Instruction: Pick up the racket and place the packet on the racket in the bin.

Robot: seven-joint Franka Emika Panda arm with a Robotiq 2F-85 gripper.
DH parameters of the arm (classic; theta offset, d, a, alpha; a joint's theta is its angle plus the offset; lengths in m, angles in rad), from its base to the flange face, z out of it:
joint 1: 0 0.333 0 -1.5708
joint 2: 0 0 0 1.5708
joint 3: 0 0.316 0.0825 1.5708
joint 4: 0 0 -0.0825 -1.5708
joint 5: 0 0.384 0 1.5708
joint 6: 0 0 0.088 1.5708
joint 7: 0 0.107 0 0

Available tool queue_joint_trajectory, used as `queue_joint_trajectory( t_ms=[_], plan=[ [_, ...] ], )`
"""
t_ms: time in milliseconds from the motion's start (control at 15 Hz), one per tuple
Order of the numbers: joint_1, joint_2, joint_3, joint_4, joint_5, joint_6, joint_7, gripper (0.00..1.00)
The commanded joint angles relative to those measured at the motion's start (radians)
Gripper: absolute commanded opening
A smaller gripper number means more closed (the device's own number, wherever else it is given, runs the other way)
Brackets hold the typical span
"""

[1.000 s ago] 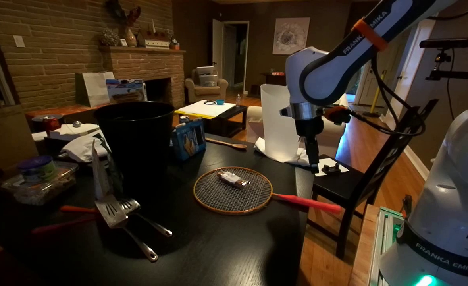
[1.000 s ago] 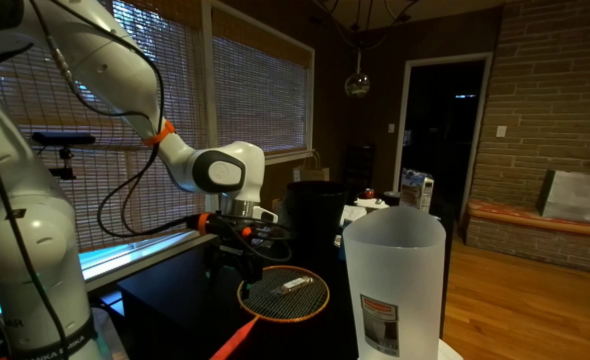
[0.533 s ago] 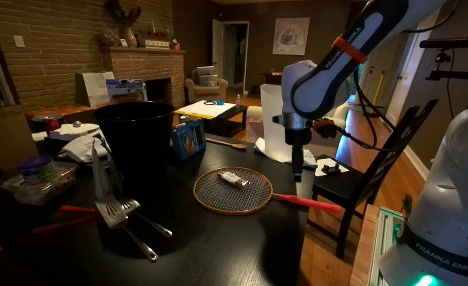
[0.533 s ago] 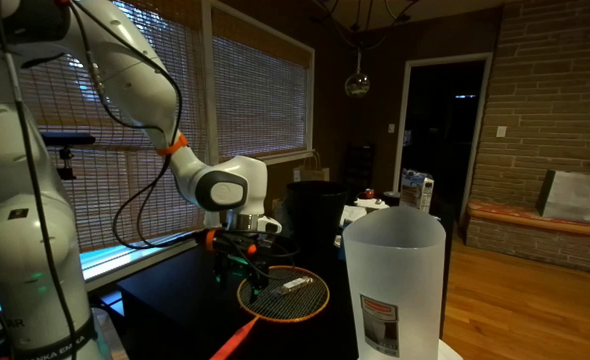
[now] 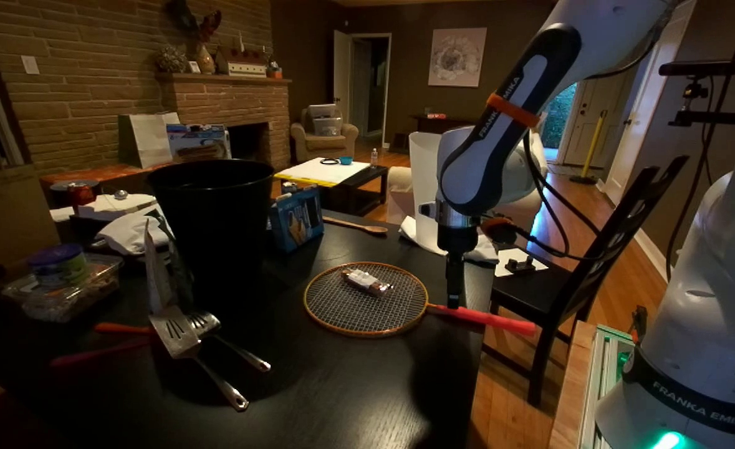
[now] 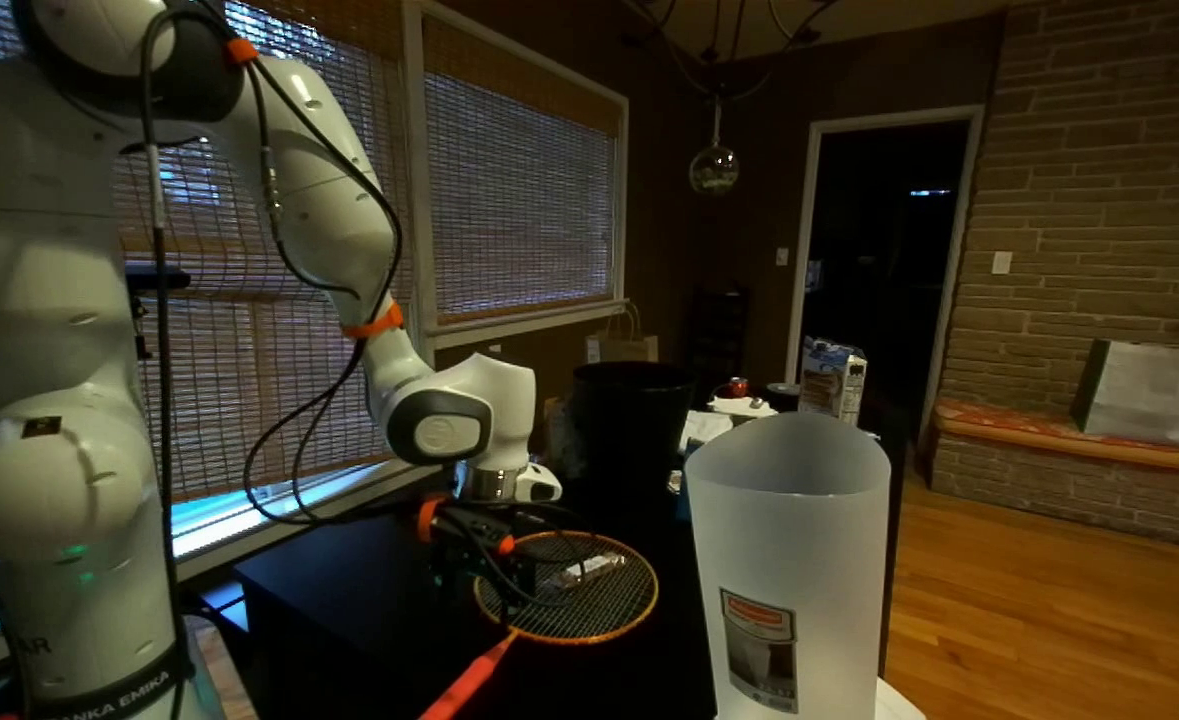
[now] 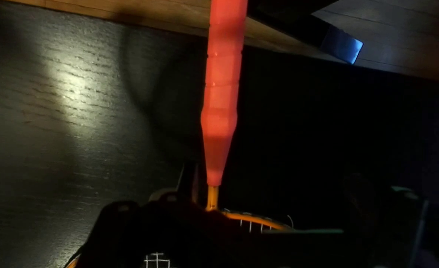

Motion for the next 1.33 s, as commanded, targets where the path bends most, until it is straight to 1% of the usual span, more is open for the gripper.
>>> queue_joint_trajectory(
  t_ms=[0,267,400,533,933,1267],
  plan=[
    [-0.022,0.060,0.042,0.000,0.132,0.071,-0.134,1.00],
    [-0.050,0.106,0.095,0.001,0.227,0.110,-0.248,1.00],
    [-0.067,0.125,0.115,0.001,0.243,0.134,-0.278,1.00],
    [-0.079,0.138,0.121,0.001,0.215,0.164,-0.270,1.00],
    [-0.088,0.172,0.107,0.002,0.102,0.291,-0.190,1.00],
    [-0.091,0.214,0.091,0.002,0.008,0.340,-0.089,1.00]
  ],
)
